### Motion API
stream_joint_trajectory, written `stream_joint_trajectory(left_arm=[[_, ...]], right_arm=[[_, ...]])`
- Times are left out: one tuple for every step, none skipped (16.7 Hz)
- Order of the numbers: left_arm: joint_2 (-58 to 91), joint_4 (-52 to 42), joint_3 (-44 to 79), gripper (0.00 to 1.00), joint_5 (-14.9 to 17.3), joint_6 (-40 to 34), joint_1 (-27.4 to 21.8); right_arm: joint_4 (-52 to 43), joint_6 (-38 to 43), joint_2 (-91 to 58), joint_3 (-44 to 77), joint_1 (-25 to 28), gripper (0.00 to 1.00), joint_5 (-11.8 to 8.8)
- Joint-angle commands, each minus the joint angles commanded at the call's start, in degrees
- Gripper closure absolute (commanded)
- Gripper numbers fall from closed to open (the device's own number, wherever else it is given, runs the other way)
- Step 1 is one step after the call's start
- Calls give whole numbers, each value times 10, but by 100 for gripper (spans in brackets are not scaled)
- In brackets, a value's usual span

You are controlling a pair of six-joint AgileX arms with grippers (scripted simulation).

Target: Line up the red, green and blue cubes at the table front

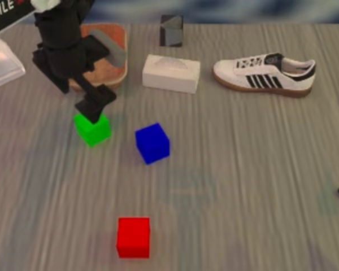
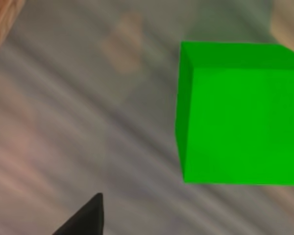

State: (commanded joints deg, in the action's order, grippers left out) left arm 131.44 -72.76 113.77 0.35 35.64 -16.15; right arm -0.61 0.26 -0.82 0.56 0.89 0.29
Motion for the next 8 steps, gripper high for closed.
stream_joint_trajectory(left_arm=[[5,0,8,0,-1,2,0],[6,0,10,0,-1,2,0],[6,0,10,0,-1,2,0],[6,0,10,0,-1,2,0],[6,0,10,0,-1,2,0],[4,1,8,0,-1,2,3],[4,3,6,0,-1,2,3],[6,11,-1,0,-1,3,2]], right_arm=[[5,-2,6,-4,-3,0,-2],[6,-3,8,-6,-3,0,-3],[6,-3,8,-6,-3,0,-3],[6,-3,8,-6,-3,0,-3],[6,-3,8,-6,-3,0,-3],[6,-3,8,-6,-3,0,-3],[6,-3,8,-6,-3,0,-3],[6,-3,8,-6,-3,0,-3]])
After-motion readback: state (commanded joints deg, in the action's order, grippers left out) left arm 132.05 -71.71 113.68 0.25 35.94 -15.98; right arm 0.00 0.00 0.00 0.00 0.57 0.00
